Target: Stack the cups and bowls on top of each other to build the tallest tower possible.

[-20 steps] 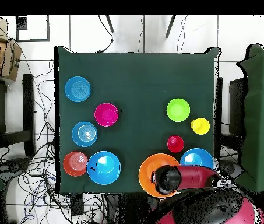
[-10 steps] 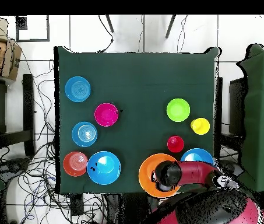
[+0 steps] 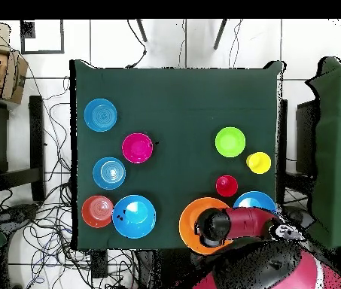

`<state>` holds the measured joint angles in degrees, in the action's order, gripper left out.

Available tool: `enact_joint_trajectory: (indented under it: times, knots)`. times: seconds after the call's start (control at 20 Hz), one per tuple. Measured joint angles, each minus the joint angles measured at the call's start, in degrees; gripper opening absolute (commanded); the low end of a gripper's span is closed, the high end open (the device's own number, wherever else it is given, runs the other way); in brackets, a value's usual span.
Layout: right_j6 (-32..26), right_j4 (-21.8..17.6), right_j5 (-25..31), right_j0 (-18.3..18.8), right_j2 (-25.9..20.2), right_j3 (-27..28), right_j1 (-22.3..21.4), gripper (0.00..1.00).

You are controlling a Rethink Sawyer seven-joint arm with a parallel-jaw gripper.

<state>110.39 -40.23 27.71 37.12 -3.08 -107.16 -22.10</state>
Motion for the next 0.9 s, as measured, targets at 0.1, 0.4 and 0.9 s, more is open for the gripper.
enact_joint_trajectory:
  times: [0.1, 0.4, 0.9]
  knots:
    - [0.0, 0.0, -0.4, -0.3, 0.3, 0.0, 0.0, 1.0]
    - [0.0, 0.0, -0.5, -0.5, 0.4, 0.0, 0.0, 1.0]
    - [0.0, 0.0, -1.2, -0.8, 0.9, 0.0, -0.1, 1.0]
